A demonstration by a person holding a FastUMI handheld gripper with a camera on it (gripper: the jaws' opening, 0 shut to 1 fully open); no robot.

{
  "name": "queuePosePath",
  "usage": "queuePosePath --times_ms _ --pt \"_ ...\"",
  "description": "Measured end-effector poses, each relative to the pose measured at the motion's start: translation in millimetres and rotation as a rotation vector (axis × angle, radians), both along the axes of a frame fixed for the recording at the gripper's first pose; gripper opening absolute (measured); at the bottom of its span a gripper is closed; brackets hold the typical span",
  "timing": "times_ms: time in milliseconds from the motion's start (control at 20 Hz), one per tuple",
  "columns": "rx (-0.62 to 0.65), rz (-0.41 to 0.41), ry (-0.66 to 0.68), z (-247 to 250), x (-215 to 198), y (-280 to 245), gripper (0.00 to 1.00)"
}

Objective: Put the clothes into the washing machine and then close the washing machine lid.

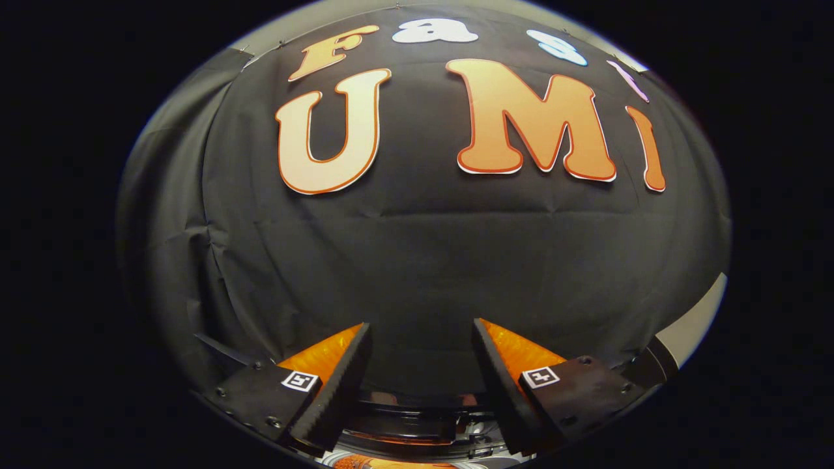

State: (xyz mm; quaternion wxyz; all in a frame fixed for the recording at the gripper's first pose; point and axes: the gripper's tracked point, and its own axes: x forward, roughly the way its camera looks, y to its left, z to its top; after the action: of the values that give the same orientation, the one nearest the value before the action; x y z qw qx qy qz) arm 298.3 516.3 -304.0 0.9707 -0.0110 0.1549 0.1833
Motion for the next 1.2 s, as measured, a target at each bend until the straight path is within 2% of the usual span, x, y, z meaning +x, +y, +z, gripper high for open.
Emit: queuePosePath --times_ms 1200 --pt "0.016 0.013 -0.036 7.3 -53.8 -15.9 0.98"
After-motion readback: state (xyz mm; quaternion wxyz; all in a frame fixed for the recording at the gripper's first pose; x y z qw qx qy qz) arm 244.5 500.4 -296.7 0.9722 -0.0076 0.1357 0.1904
